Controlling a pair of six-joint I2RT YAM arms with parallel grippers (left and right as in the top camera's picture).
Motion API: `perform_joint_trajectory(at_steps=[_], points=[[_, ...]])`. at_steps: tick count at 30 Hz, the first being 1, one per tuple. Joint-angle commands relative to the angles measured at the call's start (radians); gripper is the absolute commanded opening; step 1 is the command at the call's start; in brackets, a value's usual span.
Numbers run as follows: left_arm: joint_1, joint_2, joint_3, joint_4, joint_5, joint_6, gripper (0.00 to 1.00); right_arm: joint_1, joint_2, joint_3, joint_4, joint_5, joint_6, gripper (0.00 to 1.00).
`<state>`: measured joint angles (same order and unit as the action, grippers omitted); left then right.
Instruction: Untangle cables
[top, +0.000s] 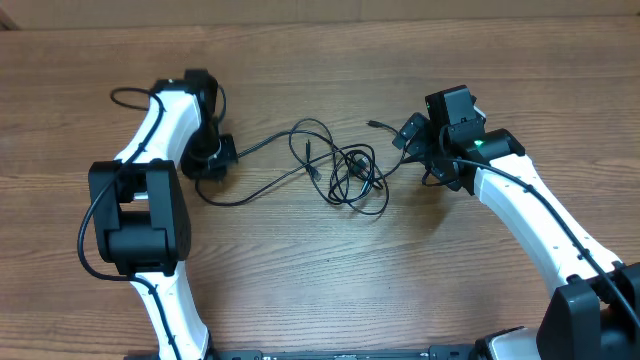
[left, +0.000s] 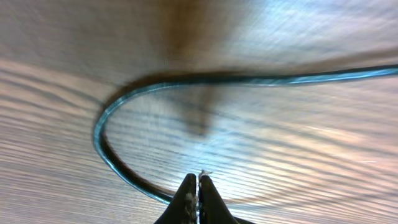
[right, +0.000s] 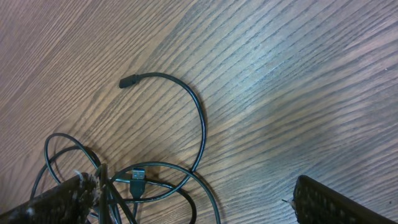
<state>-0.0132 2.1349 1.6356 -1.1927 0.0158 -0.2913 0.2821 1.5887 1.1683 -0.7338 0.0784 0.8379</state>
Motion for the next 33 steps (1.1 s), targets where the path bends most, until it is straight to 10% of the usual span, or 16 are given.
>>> perform_joint_trajectory(at_steps=[1, 6, 8, 29, 33], points=[[-0.007, -0.111, 0.152, -0.013, 0.036, -0.004, 0.04, -0.003, -0.018, 0.012, 0.006, 0.011, 0.0, 1.0], [-0.003, -0.1, 0.122, 0.004, -0.105, 0.0, 0.78, -0.003, -0.018, 0.012, 0.005, 0.011, -0.001, 1.0], [0.011, -0.093, 0.076, 0.019, -0.101, -0.001, 0.9, -0.003, -0.018, 0.012, 0.006, 0.011, 0.0, 1.0], [0.109, -0.093, -0.25, 0.238, 0.027, -0.004, 0.76, -0.003, -0.018, 0.012, 0.006, 0.01, 0.0, 1.0], [0.109, -0.093, -0.305, 0.309, 0.108, -0.021, 0.55, -0.003, -0.018, 0.012, 0.006, 0.01, 0.0, 1.0]])
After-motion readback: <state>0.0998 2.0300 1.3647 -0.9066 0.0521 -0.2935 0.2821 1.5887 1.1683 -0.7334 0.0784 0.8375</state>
